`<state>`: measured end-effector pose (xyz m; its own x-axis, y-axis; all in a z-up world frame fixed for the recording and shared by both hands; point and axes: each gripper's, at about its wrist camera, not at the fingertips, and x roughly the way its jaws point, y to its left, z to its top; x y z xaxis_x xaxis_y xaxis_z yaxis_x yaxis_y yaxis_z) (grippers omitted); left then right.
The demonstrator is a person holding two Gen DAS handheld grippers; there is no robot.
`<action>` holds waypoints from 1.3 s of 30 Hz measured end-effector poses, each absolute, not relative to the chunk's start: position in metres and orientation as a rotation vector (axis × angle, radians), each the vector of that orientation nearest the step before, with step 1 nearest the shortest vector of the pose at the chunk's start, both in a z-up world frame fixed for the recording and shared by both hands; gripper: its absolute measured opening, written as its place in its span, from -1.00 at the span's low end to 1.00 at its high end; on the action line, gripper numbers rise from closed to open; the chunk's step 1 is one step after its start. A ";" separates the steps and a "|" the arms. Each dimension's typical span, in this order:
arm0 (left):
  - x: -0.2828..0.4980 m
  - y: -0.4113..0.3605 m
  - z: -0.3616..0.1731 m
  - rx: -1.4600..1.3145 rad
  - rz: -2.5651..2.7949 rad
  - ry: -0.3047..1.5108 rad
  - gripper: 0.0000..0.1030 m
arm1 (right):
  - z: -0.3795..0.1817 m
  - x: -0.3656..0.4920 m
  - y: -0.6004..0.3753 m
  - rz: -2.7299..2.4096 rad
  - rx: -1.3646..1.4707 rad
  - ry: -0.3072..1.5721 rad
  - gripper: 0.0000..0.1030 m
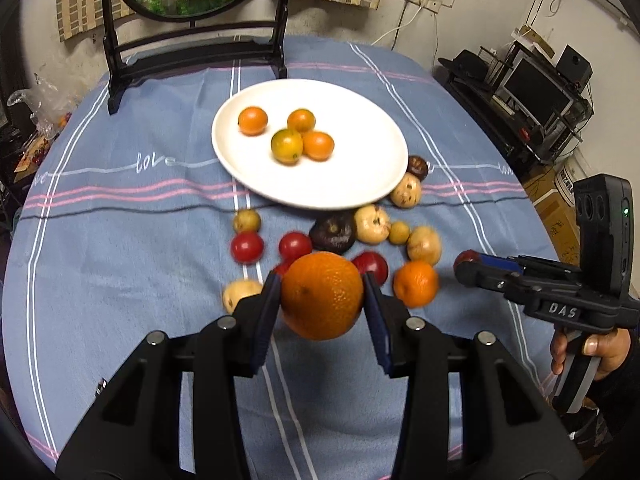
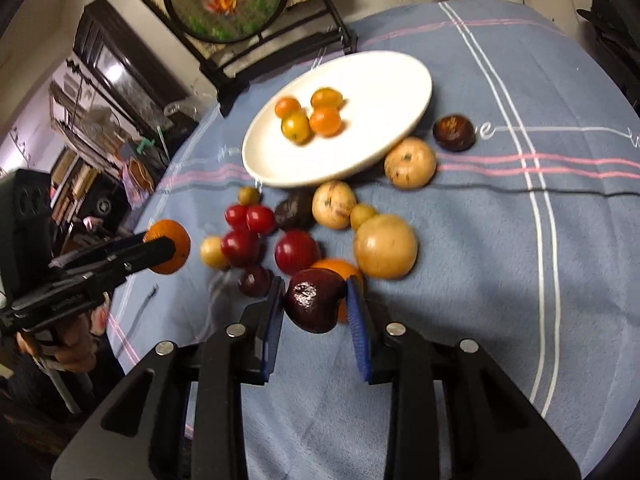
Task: Organize fruits
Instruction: 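Carry the tangerine and plum onto the white plate and open both tools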
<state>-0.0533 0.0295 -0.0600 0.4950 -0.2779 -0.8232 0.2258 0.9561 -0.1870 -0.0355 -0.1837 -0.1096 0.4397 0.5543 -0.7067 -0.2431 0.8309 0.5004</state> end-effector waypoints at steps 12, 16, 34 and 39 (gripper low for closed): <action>0.012 0.012 -0.018 -0.028 -0.292 0.894 -0.19 | -0.045 0.036 -0.188 0.530 0.295 0.849 -0.40; 0.033 0.004 -0.013 0.002 -0.284 0.881 -0.18 | -0.040 0.064 -0.182 0.531 0.265 0.836 -0.39; 0.105 -0.004 -0.047 0.040 -0.235 0.956 -0.18 | -0.050 0.139 -0.163 0.557 0.213 0.869 -0.39; 0.117 -0.006 -0.057 0.057 -0.212 0.979 -0.18 | -0.060 0.152 -0.159 0.555 0.193 0.896 -0.39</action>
